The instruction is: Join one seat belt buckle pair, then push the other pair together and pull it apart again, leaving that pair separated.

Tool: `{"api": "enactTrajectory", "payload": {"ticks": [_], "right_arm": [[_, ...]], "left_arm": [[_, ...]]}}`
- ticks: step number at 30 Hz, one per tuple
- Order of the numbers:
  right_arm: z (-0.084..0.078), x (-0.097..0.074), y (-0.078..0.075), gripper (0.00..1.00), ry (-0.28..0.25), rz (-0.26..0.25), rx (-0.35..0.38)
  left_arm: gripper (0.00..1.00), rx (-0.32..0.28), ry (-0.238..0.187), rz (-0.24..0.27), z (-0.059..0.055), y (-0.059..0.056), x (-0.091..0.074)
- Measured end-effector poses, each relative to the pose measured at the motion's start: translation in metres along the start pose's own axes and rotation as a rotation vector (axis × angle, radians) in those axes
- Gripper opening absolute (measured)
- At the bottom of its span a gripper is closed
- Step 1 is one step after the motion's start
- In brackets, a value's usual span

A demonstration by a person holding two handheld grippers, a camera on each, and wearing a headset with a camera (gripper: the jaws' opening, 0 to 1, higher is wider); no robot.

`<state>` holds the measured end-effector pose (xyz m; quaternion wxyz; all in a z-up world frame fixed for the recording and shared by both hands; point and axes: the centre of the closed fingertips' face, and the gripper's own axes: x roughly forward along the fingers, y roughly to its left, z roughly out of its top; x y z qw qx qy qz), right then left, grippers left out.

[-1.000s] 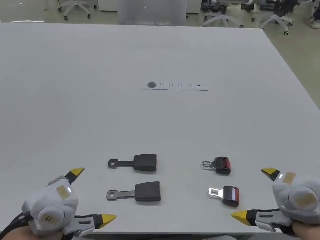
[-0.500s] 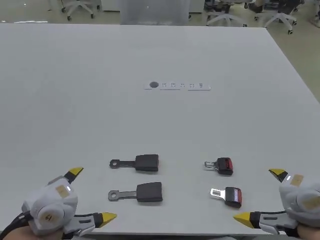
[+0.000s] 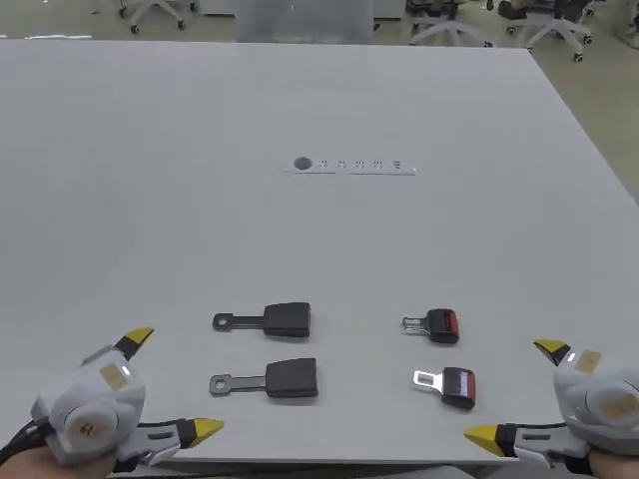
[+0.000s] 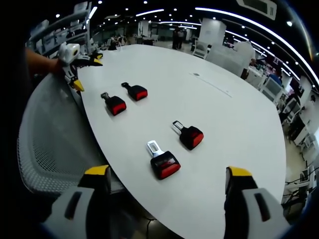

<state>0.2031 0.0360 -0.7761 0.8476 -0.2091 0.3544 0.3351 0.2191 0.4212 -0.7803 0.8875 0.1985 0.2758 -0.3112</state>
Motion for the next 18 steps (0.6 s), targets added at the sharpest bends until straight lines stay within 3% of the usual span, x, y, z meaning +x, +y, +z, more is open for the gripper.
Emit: {"api": "enactTrajectory", "payload": {"ticks": [8, 9, 10, 18], "right_arm": [[-0.007, 0.001, -0.003, 0.90, 0.014, -0.003, -0.025], [-0.007, 0.000, -0.003, 0.89, 0.016, -0.005, -0.029], [-0.008, 0.000, -0.004, 0.88, 0.020, -0.008, -0.035], [-0.008, -0.005, -0.006, 0.87, 0.016, 0.002, -0.031]], "left_arm": [[0.94, 0.007, 0.011, 0.005, -0.001, 0.002, -0.001], [0.89, 0.017, 0.004, 0.015, 0.001, 0.004, -0.003], [0.85, 0.042, -0.031, 0.049, 0.010, 0.010, -0.006], [0.92, 0.013, -0.012, 0.026, 0.004, 0.005, -0.004]]}}
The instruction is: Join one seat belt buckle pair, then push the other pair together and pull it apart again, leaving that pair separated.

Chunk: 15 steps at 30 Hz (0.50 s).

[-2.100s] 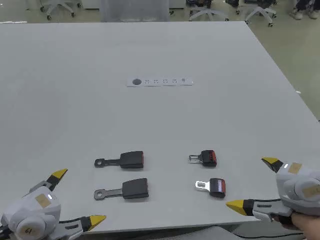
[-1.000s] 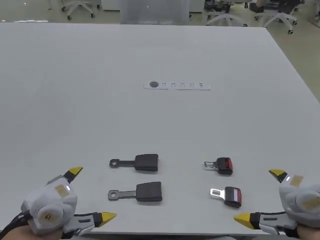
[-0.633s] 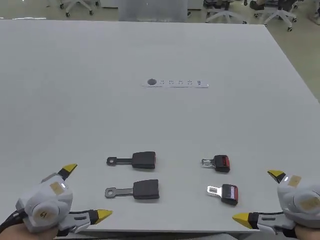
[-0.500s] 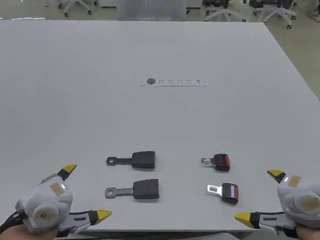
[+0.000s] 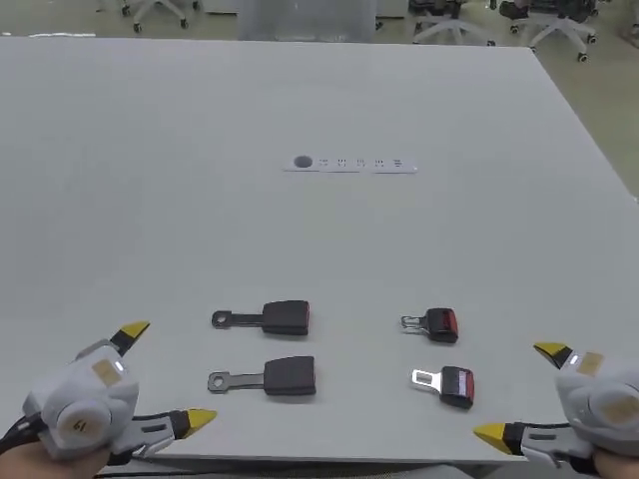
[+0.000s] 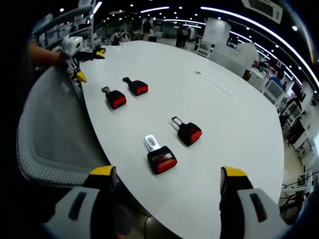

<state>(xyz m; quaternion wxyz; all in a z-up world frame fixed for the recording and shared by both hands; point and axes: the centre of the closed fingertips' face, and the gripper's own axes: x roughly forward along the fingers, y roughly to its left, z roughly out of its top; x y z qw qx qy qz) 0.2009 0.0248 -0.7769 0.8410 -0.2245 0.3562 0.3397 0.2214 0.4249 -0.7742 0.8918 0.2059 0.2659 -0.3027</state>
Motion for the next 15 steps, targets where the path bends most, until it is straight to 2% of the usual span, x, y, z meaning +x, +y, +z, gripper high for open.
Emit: {"api": "enactTrajectory", "payload": {"ticks": [6, 11, 13, 15], "right_arm": [[-0.013, -0.002, -0.003, 0.87, 0.016, 0.000, 0.016], [-0.010, -0.002, -0.004, 0.87, -0.003, -0.008, 0.025], [-0.008, -0.003, -0.004, 0.87, -0.024, -0.010, 0.008], [-0.009, -0.003, -0.003, 0.85, -0.021, -0.003, 0.004]], "left_arm": [[0.91, 0.003, 0.008, 0.004, -0.001, 0.001, -0.001], [0.88, 0.001, 0.021, -0.034, -0.002, -0.008, 0.001], [0.88, 0.019, 0.031, -0.040, -0.003, -0.010, 0.002], [0.87, 0.026, 0.033, -0.041, -0.002, -0.011, 0.001]]}}
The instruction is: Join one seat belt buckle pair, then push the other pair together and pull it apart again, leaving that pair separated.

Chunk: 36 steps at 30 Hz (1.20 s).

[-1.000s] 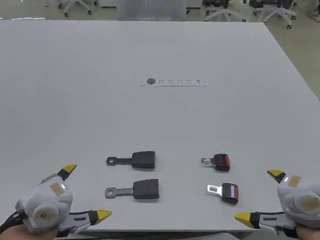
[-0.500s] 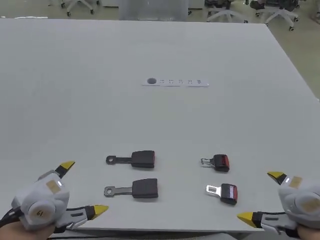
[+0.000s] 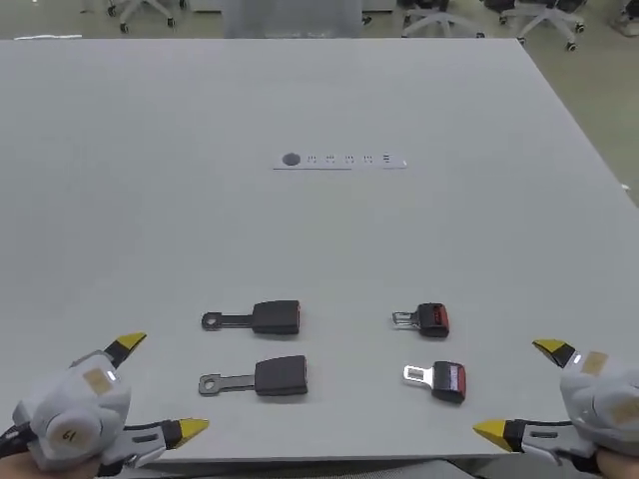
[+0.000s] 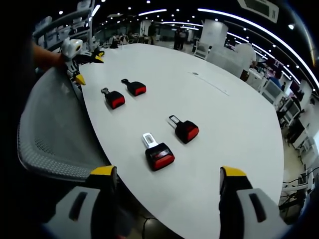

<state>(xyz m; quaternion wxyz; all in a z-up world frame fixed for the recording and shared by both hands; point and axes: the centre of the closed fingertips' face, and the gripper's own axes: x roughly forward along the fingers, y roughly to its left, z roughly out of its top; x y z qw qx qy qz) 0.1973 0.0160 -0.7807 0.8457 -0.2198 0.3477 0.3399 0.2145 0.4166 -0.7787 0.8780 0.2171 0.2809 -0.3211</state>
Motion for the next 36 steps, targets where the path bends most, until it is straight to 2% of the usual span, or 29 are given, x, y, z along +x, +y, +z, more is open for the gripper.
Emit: {"api": "enactTrajectory", "payload": {"ticks": [4, 17, 24, 26, 29, 32, 36], "right_arm": [[-0.004, 0.000, 0.001, 0.79, 0.011, 0.017, 0.005], [-0.002, 0.006, 0.002, 0.72, 0.021, 0.041, -0.013], [-0.002, 0.007, 0.000, 0.70, 0.034, 0.034, -0.034], [-0.004, 0.007, 0.002, 0.68, 0.047, 0.048, -0.048], [-0.003, 0.006, 0.004, 0.65, 0.060, 0.061, -0.082], [-0.001, 0.004, 0.006, 0.64, 0.068, 0.074, -0.112], [0.001, 0.004, 0.007, 0.62, 0.082, 0.095, -0.158]], "left_arm": [[0.87, 0.022, 0.007, -0.003, 0.001, -0.002, -0.001], [0.85, 0.020, 0.003, -0.011, 0.002, -0.004, -0.002], [0.80, 0.028, 0.028, -0.083, -0.002, -0.014, 0.001], [0.79, 0.041, 0.035, -0.096, -0.001, -0.015, 0.002], [0.72, 0.104, 0.041, -0.131, 0.007, -0.016, 0.007], [0.71, 0.135, 0.040, -0.154, 0.015, -0.018, 0.014], [0.70, 0.159, 0.041, -0.228, 0.025, -0.031, 0.024]]}}
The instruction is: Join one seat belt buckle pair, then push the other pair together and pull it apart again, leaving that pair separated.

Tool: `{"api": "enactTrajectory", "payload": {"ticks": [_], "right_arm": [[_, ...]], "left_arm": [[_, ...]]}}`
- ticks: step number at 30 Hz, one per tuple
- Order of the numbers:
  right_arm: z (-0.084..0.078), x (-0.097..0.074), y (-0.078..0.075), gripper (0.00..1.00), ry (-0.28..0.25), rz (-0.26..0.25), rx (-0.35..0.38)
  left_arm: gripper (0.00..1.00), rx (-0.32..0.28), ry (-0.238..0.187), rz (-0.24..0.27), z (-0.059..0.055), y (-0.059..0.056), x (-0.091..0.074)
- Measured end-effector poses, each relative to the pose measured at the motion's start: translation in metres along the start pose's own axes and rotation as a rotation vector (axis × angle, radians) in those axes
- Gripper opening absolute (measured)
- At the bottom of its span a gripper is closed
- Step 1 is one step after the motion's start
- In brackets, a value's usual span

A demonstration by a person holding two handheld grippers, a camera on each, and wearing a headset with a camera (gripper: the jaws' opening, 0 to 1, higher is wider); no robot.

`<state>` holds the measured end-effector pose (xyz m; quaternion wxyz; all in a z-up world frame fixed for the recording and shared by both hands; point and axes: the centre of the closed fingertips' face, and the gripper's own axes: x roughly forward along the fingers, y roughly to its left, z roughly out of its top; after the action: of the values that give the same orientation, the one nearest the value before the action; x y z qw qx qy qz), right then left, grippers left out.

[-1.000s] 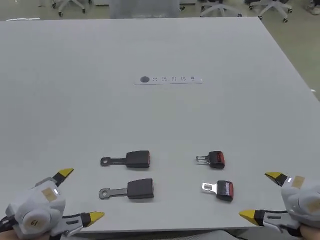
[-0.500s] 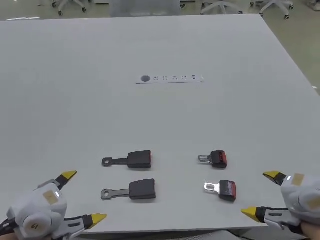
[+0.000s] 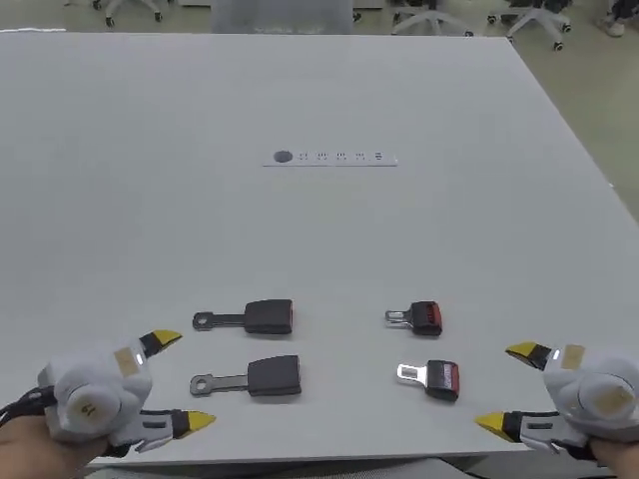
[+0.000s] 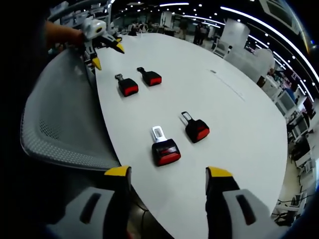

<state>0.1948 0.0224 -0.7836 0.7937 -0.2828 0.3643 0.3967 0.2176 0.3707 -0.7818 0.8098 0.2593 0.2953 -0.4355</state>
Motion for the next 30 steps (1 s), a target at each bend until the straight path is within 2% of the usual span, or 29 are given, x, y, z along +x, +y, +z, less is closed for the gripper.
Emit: {"api": "enactTrajectory", "payload": {"ticks": [3, 8, 12, 13, 18, 20, 22, 30], "right_arm": [[0.002, 0.001, 0.002, 0.58, 0.010, 0.030, -0.022], [0.003, 0.009, -0.001, 0.54, 0.020, 0.056, -0.067], [0.005, 0.016, -0.001, 0.51, 0.028, 0.077, -0.084], [0.003, 0.020, 0.001, 0.49, 0.037, 0.098, -0.086], [-0.001, 0.034, 0.004, 0.46, 0.074, 0.145, -0.123], [0.000, 0.040, 0.002, 0.46, 0.082, 0.154, -0.133], [0.001, 0.045, 0.002, 0.46, 0.094, 0.166, -0.146], [0.006, 0.062, 0.003, 0.45, 0.131, 0.210, -0.197]], "left_arm": [[0.68, 0.025, 0.044, -0.060, -0.002, -0.010, 0.010], [0.58, 0.067, 0.054, -0.115, 0.007, -0.018, 0.029], [0.58, 0.095, 0.073, -0.150, 0.012, -0.020, 0.041], [0.57, 0.101, 0.077, -0.161, 0.012, -0.020, 0.045], [0.56, 0.143, 0.108, -0.187, 0.011, -0.022, 0.059], [0.56, 0.143, 0.109, -0.187, 0.012, -0.019, 0.064], [0.51, 0.137, 0.108, -0.195, 0.013, -0.020, 0.066], [0.48, 0.149, 0.136, -0.222, 0.005, -0.024, 0.082]]}}
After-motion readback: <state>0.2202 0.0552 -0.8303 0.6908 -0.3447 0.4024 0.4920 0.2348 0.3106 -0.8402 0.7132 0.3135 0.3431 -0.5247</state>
